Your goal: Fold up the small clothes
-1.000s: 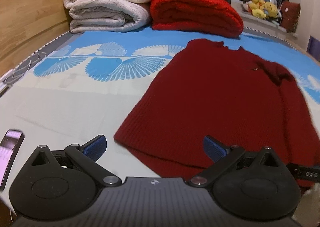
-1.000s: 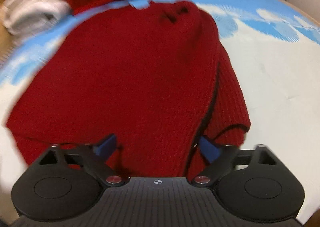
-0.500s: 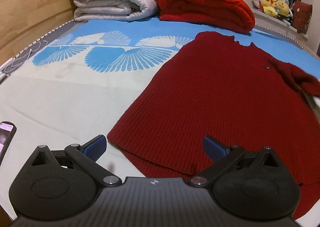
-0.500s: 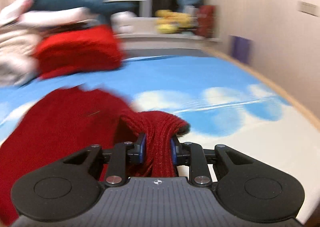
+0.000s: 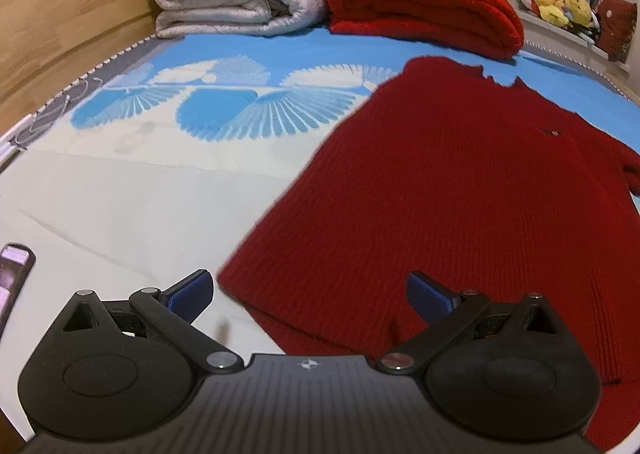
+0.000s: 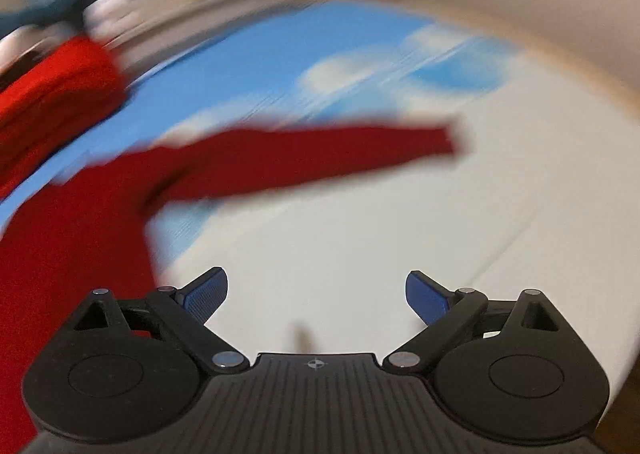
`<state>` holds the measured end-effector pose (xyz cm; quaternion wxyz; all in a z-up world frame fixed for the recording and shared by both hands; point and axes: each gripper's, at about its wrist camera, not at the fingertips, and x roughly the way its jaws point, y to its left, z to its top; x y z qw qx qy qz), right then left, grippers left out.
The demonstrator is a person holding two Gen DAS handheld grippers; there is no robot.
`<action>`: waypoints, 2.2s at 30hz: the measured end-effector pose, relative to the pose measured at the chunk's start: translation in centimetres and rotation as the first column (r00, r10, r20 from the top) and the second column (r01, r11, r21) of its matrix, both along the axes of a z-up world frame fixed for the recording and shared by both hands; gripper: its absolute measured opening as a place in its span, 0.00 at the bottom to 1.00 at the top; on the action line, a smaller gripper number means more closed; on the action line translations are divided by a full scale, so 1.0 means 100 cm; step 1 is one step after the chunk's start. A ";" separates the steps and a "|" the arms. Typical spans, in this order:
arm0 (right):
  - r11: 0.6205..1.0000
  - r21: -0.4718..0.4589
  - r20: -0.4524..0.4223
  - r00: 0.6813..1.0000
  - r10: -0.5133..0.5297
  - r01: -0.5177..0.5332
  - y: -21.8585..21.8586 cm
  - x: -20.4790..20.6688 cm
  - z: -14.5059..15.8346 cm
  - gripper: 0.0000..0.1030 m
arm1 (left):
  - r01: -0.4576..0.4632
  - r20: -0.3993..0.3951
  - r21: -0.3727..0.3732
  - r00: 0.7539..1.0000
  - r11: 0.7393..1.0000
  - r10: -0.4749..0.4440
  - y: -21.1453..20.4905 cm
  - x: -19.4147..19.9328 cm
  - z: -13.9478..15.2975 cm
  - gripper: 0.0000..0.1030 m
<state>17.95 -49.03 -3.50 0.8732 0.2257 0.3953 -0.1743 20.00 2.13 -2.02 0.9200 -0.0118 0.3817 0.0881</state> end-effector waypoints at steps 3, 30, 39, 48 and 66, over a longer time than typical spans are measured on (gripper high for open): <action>0.983 0.092 -0.036 0.986 0.165 -0.161 0.046 0.012 -0.020 0.93 | -0.053 0.035 0.021 0.998 0.998 0.052 0.010 0.008 0.006 1.00; 0.953 0.022 -0.216 0.930 0.299 -0.301 0.088 -0.068 -0.025 0.27 | 0.202 -0.170 -0.070 0.963 0.977 -0.211 0.047 -0.095 -0.002 0.45; 0.951 0.000 0.162 0.938 0.306 -0.310 0.144 0.007 0.021 0.80 | 0.005 0.072 -0.111 0.997 0.994 0.003 0.068 -0.012 0.053 0.96; 0.916 -0.030 0.015 0.917 0.400 -0.399 0.180 0.084 -0.021 0.79 | 0.003 -0.047 -0.210 0.999 0.978 -0.013 0.050 0.137 -0.004 0.96; 0.997 0.062 0.156 0.986 -0.056 0.047 0.014 0.025 0.010 0.76 | 0.524 0.031 -0.295 0.841 0.799 -0.539 -0.214 0.110 0.055 0.23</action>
